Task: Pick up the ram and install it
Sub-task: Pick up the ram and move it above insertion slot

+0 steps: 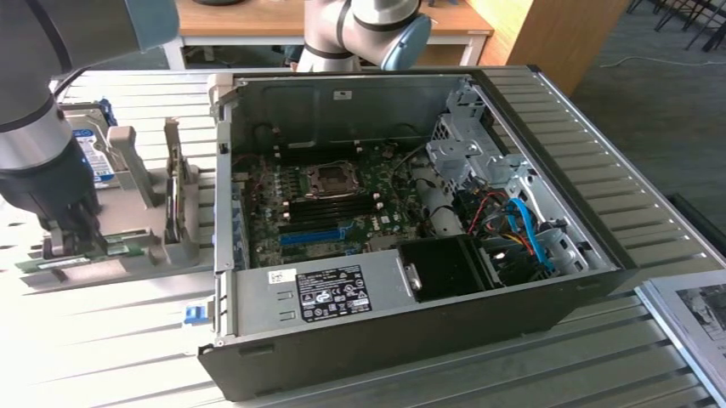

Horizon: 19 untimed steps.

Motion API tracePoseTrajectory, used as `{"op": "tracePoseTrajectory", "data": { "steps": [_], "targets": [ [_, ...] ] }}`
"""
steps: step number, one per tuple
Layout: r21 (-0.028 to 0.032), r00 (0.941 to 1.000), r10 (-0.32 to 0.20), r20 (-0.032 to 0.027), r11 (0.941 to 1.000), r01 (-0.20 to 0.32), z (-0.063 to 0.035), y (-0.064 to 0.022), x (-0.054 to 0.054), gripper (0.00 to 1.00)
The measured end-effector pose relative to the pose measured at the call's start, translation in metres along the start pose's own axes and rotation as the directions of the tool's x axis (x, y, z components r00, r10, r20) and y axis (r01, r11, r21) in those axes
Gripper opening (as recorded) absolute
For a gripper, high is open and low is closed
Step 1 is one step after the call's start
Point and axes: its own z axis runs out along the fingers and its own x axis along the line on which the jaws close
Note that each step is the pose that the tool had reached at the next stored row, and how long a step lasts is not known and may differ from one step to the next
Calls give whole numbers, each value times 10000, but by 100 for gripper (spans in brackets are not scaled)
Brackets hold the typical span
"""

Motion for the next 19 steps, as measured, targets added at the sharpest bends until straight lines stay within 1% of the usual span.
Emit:
{"op": "tracePoseTrajectory", "data": {
  "steps": [4, 10, 19],
  "targets": [
    [2, 10000, 68, 3, 10000, -68, -33, 0, 0, 12],
    [6, 9994, 338, 14, 9994, -338, -58, 0, -1, 12],
    [9, 9993, 383, 17, 9993, -383, -158, 5, -3, 12]
  ]
}}
